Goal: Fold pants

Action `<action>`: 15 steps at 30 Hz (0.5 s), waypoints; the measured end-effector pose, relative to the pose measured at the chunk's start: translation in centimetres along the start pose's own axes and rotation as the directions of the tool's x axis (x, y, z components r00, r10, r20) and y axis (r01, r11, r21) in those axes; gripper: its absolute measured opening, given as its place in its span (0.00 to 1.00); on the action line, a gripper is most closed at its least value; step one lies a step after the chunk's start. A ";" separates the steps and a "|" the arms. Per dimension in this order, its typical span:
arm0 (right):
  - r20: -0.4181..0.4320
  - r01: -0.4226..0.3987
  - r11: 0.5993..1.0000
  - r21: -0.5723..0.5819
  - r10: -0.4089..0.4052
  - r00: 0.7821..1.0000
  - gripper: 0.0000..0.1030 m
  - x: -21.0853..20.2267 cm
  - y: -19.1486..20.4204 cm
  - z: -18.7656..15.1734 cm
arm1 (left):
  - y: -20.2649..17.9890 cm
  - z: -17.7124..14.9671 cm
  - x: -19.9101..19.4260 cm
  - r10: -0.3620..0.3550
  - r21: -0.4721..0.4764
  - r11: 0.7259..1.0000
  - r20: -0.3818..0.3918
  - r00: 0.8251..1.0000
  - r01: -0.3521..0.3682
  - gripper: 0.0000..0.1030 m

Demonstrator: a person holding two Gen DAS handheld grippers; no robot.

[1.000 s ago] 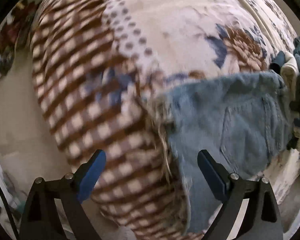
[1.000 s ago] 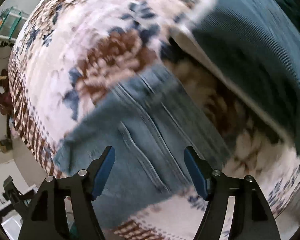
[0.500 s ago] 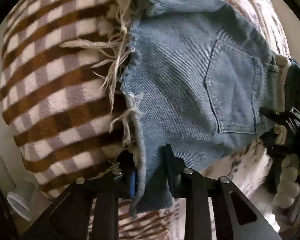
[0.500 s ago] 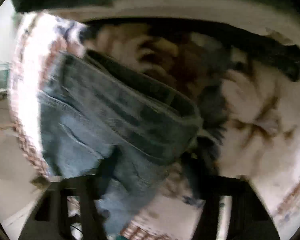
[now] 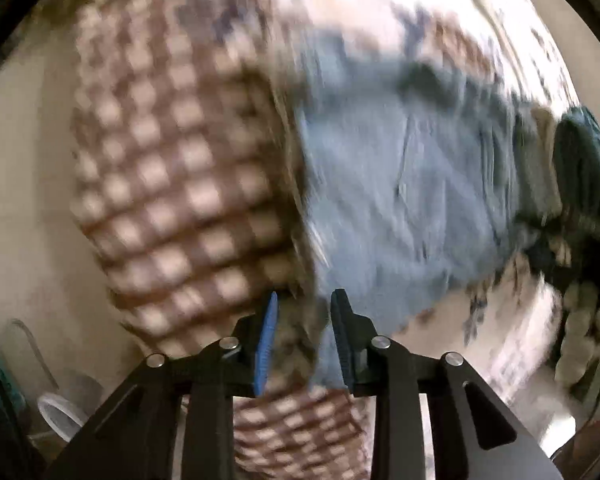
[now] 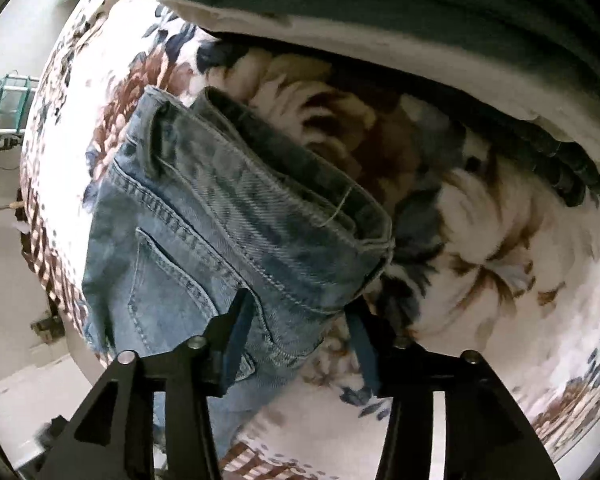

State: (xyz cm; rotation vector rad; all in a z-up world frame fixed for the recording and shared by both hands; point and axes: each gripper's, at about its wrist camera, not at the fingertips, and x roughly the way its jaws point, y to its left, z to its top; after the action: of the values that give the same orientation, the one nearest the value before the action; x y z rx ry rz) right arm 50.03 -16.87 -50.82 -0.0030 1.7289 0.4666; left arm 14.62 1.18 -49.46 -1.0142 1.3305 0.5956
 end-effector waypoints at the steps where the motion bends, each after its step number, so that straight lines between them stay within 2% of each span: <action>1: 0.000 0.002 1.000 0.001 -0.002 1.000 0.51 0.2 0.3 -0.1 | -0.2 0.8 -1.2 0.004 0.019 1.000 0.031 0.999 -0.005 0.25; 4: -0.004 0.002 1.000 0.024 -0.002 1.000 0.52 0.7 0.1 -0.4 | -0.8 5.0 -1.3 0.001 0.030 1.000 0.063 0.998 -0.003 0.25; 6: -0.009 -0.006 0.999 0.051 0.007 1.000 0.52 1.2 -0.1 -0.2 | -1.1 7.9 -0.1 0.030 0.049 0.998 0.074 0.997 -0.034 0.25; 9: -0.011 -0.004 0.997 0.075 0.005 1.000 0.52 1.8 0.0 0.0 | -1.3 12.5 2.3 0.057 0.013 0.998 0.082 0.995 -0.058 0.25; 11: -0.010 0.011 0.998 0.062 -0.011 1.000 0.53 1.9 0.3 0.1 | 0.4 15.2 2.5 0.044 -0.034 0.999 0.075 0.996 -0.042 0.25; 12: -0.008 0.025 0.999 0.046 -0.024 1.000 0.57 1.9 0.7 0.1 | 1.2 16.1 2.5 0.040 -0.059 0.998 0.077 0.996 -0.035 0.25; 15: 0.000 0.069 0.998 0.003 -0.069 0.998 0.64 2.2 1.8 0.4 | 3.6 16.9 1.8 -0.045 -0.133 0.990 0.068 0.997 0.054 0.25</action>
State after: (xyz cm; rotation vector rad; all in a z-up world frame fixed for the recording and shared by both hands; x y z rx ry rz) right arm 49.42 -14.53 -52.40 -0.0606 1.7234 0.4130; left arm 20.44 17.07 -53.23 -1.1258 1.2175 0.6821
